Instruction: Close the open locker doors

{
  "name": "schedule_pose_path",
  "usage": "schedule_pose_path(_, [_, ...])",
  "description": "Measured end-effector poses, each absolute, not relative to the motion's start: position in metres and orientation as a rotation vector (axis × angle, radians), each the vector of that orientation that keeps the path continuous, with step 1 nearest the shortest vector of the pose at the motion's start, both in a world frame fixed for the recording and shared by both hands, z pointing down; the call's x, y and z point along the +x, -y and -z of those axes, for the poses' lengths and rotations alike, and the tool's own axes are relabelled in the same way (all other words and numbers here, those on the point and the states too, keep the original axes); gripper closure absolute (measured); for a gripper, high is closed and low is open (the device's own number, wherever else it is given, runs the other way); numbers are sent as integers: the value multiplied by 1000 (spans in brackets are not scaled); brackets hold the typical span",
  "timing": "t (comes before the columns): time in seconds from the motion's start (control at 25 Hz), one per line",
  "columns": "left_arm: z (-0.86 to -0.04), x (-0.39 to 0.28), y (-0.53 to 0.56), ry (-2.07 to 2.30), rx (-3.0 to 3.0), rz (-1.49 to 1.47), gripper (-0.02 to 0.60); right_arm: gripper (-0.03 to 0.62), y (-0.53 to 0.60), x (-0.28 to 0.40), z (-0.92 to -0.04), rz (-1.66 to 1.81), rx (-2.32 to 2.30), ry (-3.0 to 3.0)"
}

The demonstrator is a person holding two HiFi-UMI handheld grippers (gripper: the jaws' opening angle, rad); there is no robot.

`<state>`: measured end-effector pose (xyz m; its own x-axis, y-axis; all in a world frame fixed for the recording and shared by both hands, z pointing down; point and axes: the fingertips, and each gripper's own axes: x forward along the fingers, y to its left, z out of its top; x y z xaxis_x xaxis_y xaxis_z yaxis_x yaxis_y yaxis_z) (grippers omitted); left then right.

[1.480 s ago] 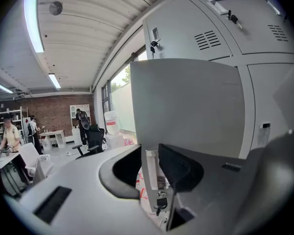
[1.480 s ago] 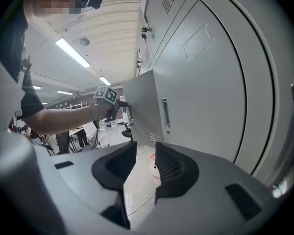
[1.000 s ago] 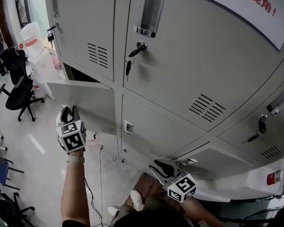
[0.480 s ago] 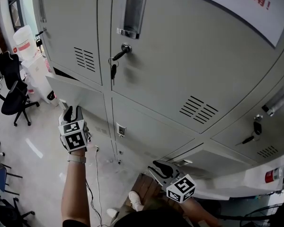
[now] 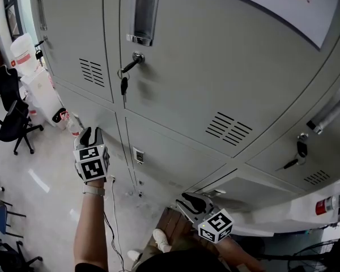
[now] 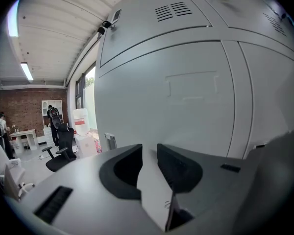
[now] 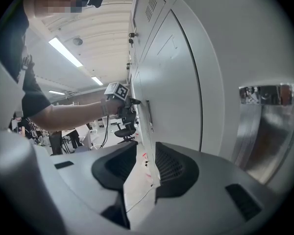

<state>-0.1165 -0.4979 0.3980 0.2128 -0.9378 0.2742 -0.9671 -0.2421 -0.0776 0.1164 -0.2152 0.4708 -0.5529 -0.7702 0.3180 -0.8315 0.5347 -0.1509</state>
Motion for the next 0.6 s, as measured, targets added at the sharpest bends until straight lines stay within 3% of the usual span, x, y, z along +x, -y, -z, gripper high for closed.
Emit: schedule_pose_path(0.6, [-393,-117,466,1775,2426,-423,485,465,199,105,-464,-403,1345,2583])
